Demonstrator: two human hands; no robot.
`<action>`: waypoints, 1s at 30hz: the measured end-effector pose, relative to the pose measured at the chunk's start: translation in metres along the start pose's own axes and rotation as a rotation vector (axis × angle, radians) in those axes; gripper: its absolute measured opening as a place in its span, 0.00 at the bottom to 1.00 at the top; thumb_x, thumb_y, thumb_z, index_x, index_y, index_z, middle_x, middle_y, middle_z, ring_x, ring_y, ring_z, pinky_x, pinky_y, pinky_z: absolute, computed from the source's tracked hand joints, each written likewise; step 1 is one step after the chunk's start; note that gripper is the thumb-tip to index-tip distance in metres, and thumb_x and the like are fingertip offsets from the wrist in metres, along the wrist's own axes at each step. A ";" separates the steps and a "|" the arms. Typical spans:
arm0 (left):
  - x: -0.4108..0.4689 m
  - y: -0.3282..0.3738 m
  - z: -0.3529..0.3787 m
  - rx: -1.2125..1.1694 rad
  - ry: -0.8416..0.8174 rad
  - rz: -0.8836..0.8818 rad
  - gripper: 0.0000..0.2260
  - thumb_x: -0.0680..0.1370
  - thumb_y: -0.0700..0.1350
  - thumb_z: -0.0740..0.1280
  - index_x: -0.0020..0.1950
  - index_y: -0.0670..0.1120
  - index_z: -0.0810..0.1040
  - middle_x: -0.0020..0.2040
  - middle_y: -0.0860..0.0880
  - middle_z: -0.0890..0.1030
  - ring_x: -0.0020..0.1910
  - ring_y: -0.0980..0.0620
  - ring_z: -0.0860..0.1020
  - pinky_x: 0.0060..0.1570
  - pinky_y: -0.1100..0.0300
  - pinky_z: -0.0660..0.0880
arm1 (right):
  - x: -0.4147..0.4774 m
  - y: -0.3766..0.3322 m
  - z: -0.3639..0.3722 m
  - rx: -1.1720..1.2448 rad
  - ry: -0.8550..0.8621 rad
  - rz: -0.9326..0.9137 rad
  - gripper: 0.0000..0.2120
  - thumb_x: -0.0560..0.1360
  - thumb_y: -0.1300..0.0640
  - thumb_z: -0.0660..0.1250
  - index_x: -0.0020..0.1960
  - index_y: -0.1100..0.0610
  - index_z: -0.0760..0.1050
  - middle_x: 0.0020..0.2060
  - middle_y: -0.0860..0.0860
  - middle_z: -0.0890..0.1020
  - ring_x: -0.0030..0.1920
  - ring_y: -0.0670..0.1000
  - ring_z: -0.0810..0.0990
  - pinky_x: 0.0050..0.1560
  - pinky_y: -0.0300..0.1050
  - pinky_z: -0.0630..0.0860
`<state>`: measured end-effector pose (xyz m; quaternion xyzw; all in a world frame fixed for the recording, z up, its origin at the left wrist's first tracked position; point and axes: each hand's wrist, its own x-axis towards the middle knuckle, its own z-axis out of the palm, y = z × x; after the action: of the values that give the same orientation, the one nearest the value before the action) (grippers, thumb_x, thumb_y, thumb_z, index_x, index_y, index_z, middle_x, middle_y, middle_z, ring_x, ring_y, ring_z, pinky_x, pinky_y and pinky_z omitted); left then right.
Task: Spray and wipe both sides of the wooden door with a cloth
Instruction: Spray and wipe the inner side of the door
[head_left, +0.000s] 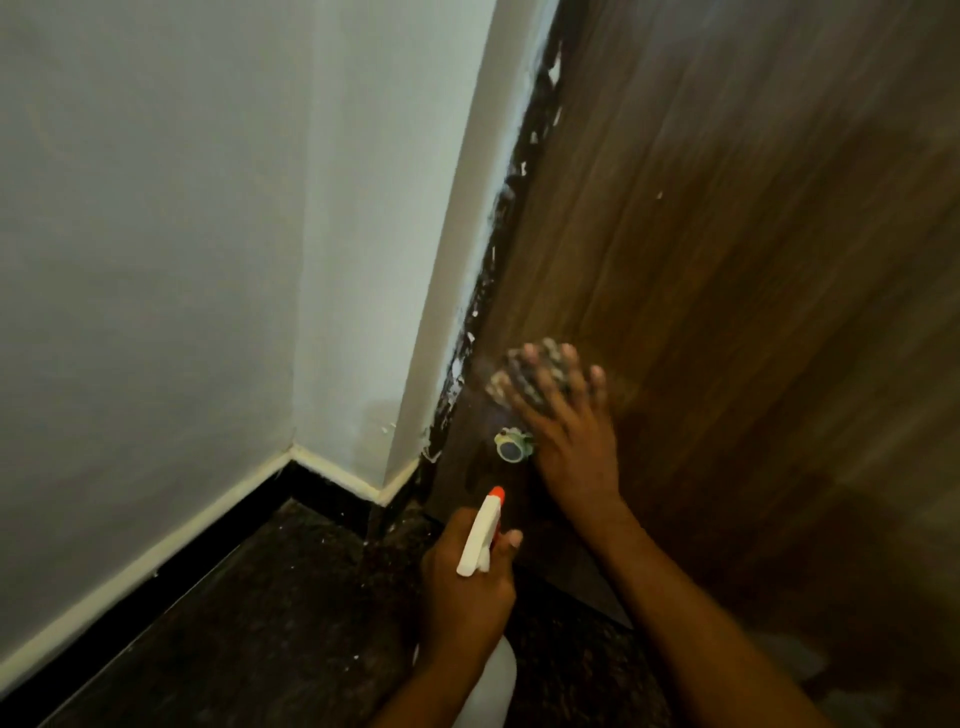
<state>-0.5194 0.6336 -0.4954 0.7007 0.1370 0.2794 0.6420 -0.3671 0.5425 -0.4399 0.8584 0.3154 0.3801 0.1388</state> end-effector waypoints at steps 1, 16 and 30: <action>0.002 -0.001 -0.002 0.003 0.014 -0.004 0.18 0.70 0.40 0.74 0.39 0.61 0.71 0.34 0.56 0.76 0.40 0.69 0.76 0.37 0.78 0.69 | 0.017 -0.013 0.001 -0.035 -0.116 -0.150 0.30 0.76 0.54 0.65 0.77 0.46 0.65 0.80 0.52 0.57 0.80 0.59 0.45 0.77 0.60 0.38; 0.016 -0.023 -0.030 0.032 0.101 -0.063 0.10 0.71 0.43 0.73 0.48 0.52 0.76 0.39 0.61 0.75 0.41 0.64 0.75 0.40 0.73 0.68 | -0.019 -0.090 0.045 -0.222 -0.458 -0.513 0.30 0.82 0.50 0.58 0.80 0.55 0.53 0.80 0.55 0.46 0.77 0.62 0.35 0.78 0.58 0.41; 0.004 -0.020 -0.025 0.008 -0.043 -0.024 0.13 0.70 0.38 0.74 0.49 0.51 0.74 0.40 0.60 0.76 0.43 0.72 0.76 0.41 0.78 0.70 | -0.127 -0.074 0.083 0.030 -0.226 0.255 0.38 0.72 0.61 0.69 0.79 0.54 0.61 0.79 0.57 0.57 0.79 0.63 0.47 0.79 0.57 0.38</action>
<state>-0.5266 0.6589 -0.5132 0.7075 0.1327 0.2563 0.6452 -0.4027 0.5166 -0.6029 0.9307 0.1917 0.2911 0.1112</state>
